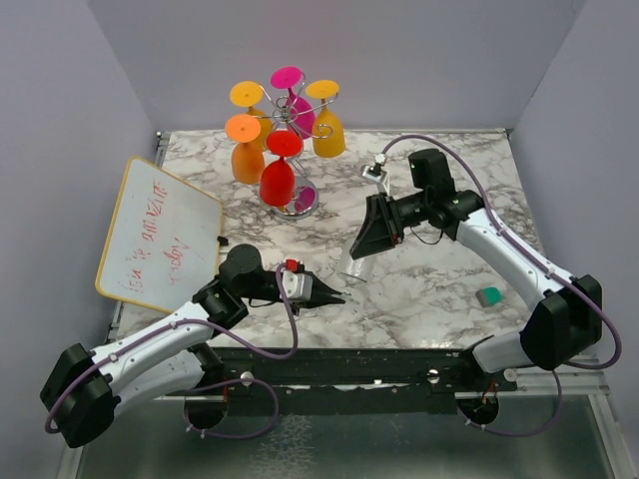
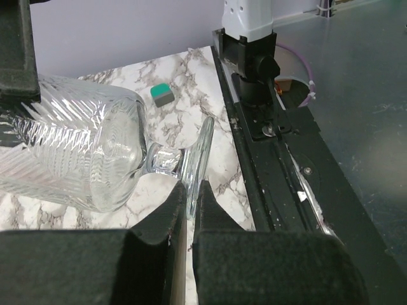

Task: Take the wine glass off the wine glass rack
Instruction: Place the wine glass at the center of the board.

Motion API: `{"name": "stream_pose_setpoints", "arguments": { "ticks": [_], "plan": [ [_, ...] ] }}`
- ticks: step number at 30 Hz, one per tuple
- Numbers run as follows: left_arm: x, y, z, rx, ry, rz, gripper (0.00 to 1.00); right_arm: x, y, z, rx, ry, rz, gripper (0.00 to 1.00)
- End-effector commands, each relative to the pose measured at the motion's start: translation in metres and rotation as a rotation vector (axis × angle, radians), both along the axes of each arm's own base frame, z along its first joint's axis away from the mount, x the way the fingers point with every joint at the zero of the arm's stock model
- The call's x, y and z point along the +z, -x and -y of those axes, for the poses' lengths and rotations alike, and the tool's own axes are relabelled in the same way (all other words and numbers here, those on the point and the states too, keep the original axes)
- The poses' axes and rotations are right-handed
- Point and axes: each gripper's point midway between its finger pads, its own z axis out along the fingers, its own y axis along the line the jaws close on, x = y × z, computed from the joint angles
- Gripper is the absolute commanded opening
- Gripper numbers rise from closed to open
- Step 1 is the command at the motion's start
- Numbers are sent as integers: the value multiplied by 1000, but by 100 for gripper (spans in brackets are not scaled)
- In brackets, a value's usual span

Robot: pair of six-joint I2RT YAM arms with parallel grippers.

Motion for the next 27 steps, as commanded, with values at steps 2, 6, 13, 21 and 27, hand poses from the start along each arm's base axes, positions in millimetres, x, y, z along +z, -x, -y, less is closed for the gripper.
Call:
{"name": "stream_pose_setpoints", "arguments": {
  "ticks": [2, 6, 13, 21, 27],
  "plan": [
    [30, -7, -2, 5, 68, 106, 0, 8, 14, 2, 80, -39, -28, 21],
    [29, -10, -6, 17, 60, 110, 0, 13, 18, 4, 101, -59, -25, 1],
    [29, -17, -5, 48, 54, 99, 4, 13, 18, 2, 46, -28, -3, 0],
    [29, -16, -10, 81, 55, 62, 74, -2, 3, -3, -74, 24, -1, 1],
    [31, -45, -26, 338, 59, -74, 98, -28, -30, -2, -302, 182, 44, 1]
  ]
}}
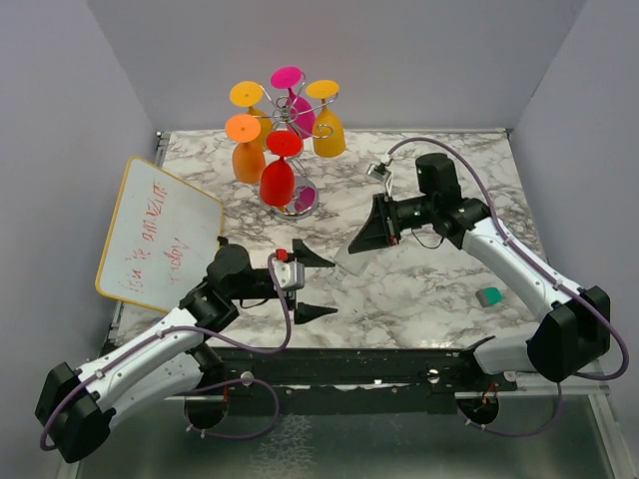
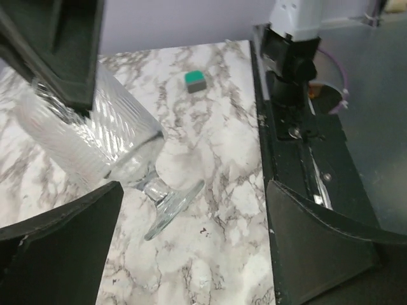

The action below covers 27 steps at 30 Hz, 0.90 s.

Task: Take the wine glass off the wine glass rack
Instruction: Place the wine glass at the center of the board.

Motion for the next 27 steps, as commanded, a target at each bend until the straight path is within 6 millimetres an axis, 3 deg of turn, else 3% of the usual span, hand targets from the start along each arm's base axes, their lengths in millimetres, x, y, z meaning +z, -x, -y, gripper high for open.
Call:
{"name": "stream_pose_setpoints", "arguments": {
  "ticks": [1, 4, 7, 12, 15, 18, 21, 27],
  "plan": [
    [29, -38, -14, 280, 76, -42, 99, -25, -26, 2, -208, 155, 36, 1],
    [22, -56, -29, 441, 36, -141, 99, -37, -50, 10, -358, 249, 78, 0],
    [12, -75, -48, 623, -2, -223, 99, -47, -85, 32, -590, 372, 140, 1],
    [-4, -93, -79, 860, -91, -331, 99, -63, -142, 104, -1036, 650, 284, 1],
    [-2, -95, -90, 926, -83, -366, 99, -70, -163, 144, -1201, 825, 378, 1],
    [4, -93, -96, 953, -30, -379, 99, -78, -178, 169, -1307, 958, 423, 0],
    [7, -90, -103, 966, 11, -366, 99, -84, -195, 168, -1333, 999, 427, 1],
    [5, -90, -123, 1046, 63, -371, 99, -90, -242, 142, -1374, 950, 394, 1]
  ]
}}
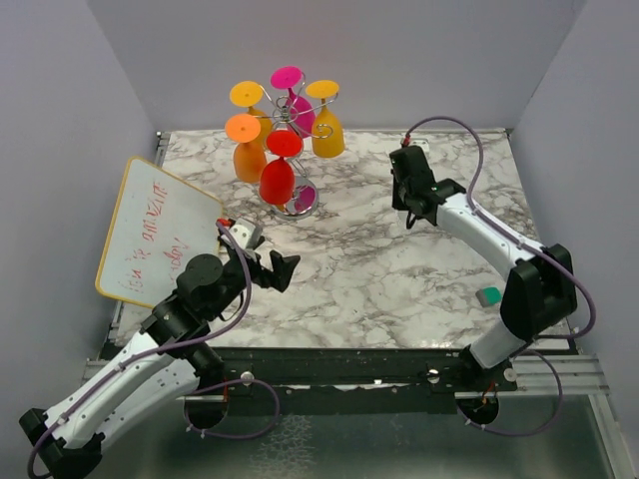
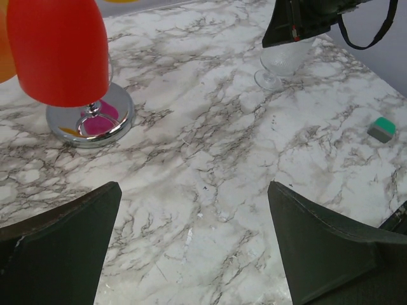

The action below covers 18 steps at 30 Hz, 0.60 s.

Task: Take the wine glass off the wine glass rack
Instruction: Place the wine glass at the center of the board.

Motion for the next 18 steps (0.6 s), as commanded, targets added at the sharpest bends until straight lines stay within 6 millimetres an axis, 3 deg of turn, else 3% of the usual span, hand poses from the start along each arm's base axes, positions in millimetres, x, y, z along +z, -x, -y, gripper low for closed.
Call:
{"name": "stream_pose_setpoints", "arguments": {
  "ticks": [1, 5, 9, 18],
  "plan": [
    [-10, -4, -21, 116, 17, -27, 99, 25, -48, -7, -95, -19, 130, 1],
    [-7, -4, -29, 152, 30, -14, 99, 1, -74, -21, -97, -41, 78, 1],
    [-6, -6, -36, 183, 17, -1, 99, -28, -87, -26, -99, -38, 15, 1],
    [-6, -10, -54, 278, 9, 7, 99, -70, -87, -30, -59, 17, -118, 1]
  ]
}}
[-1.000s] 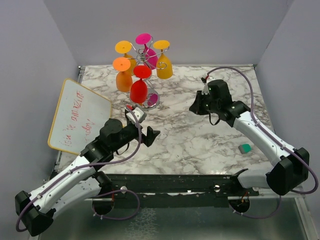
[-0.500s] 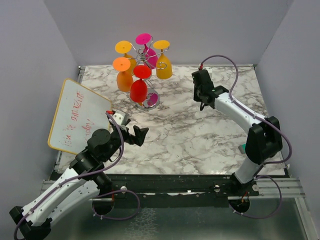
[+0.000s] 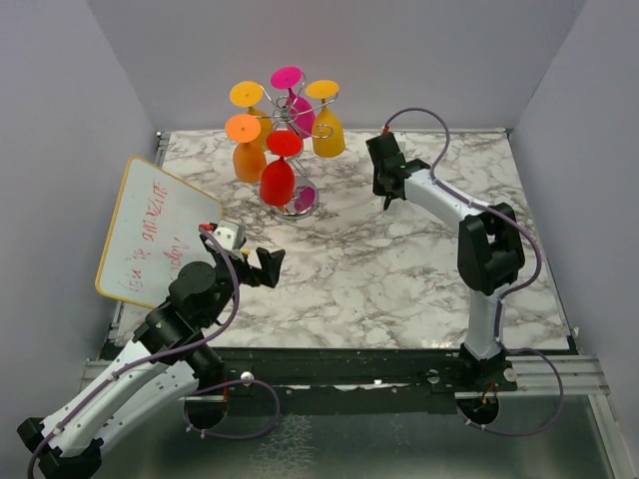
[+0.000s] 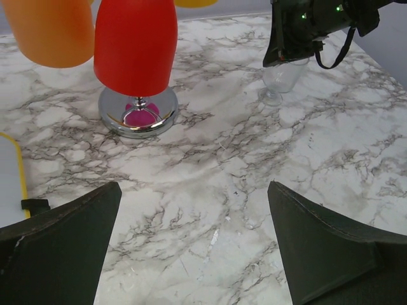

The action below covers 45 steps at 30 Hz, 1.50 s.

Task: Take the wine glass off the wine glass rack
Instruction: Place the wine glass at the center of the board, then pick up the wine glass from the wine rack.

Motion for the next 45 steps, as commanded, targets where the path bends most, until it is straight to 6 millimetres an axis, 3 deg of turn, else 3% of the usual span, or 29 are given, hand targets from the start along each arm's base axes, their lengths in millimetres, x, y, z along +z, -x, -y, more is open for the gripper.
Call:
{"name": "stream_pose_setpoints", "arguments": {
  "ticks": [1, 4, 7, 11, 16, 22, 25, 29, 34, 45],
  "plan": [
    [-6, -6, -19, 105, -16, -7, 99, -11, -1, 0, 21, 24, -69, 0],
    [-5, -7, -25, 132, -15, -3, 99, -8, -1, 2, 27, 45, -77, 4],
    [-5, -7, -28, 144, -6, -4, 99, -5, -1, 2, 33, 49, -79, 17],
    [-6, -6, -29, 147, 5, -8, 99, 1, -2, -1, 53, 44, -76, 24],
    [-6, -4, -29, 149, 23, -21, 99, 15, -5, -2, 64, 43, -59, 45],
    [-8, -4, -29, 150, 20, -45, 99, 40, -1, -7, 93, 7, -33, 53],
    [-11, -5, -34, 180, 10, -59, 99, 47, 10, -12, 127, -38, -42, 54],
    [-10, -5, -42, 225, 21, -67, 99, 41, 34, -9, 139, -68, -74, 56],
    [-11, -7, -49, 261, 38, -63, 99, 58, 63, -6, 159, -138, -47, 61],
    [-15, -15, -40, 220, 34, -88, 99, 85, 111, -25, 187, -380, -54, 64]
  ]
}}
